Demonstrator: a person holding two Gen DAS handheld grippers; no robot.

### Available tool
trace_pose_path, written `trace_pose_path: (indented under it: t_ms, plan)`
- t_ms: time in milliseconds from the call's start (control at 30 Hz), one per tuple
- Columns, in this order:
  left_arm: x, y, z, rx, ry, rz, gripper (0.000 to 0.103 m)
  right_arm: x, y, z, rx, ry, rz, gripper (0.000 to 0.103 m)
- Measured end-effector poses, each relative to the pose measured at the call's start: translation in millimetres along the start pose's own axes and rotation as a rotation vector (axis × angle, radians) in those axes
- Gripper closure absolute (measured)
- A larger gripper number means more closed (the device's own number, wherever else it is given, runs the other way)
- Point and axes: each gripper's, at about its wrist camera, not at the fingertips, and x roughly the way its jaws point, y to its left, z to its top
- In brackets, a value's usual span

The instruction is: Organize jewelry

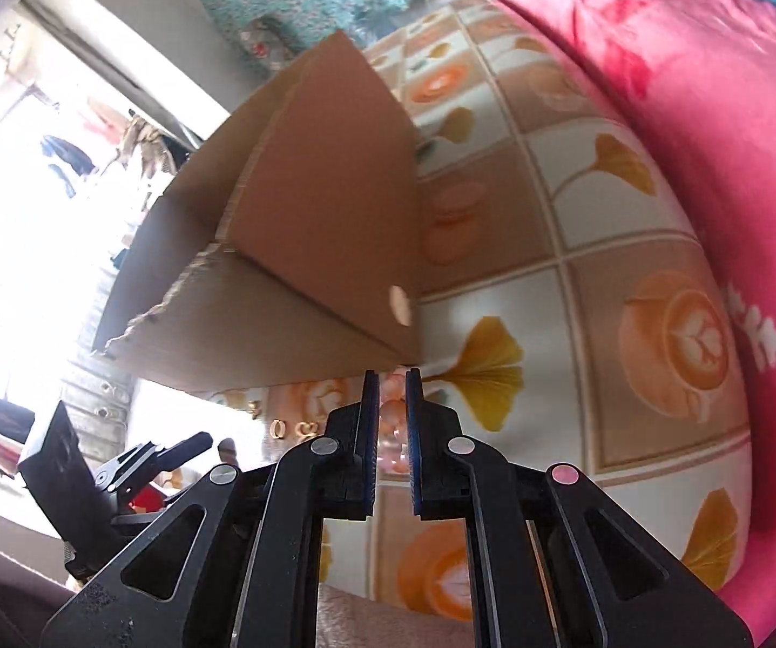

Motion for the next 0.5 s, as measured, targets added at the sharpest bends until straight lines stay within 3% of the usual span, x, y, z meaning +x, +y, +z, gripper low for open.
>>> trace_pose_path:
  t_ms: [100, 233, 367, 500]
  plan:
    - [-0.5, -3.0, 3.1, 0.011, -0.011, -0.009, 0.055, 2.5, -0.3, 0.2, 0.001, -0.002, -0.072, 0.079]
    - [-3.3, -9.2, 6.8, 0.032, -0.047, -0.022, 0.055, -6.3, 17.9, -9.2, -0.075, -0.071, -0.138, 0.078]
    - [1.4, -15.9, 9.9, 0.054, -0.051, -0.011, 0.055, -10.5, 50.2, -28.0, -0.22, -0.1, -0.069, 0.078]
    - [7.4, -24.1, 11.8, 0.083, -0.045, 0.017, 0.055, 13.4, 80.4, -47.4, -0.422, -0.038, -0.103, 0.078]
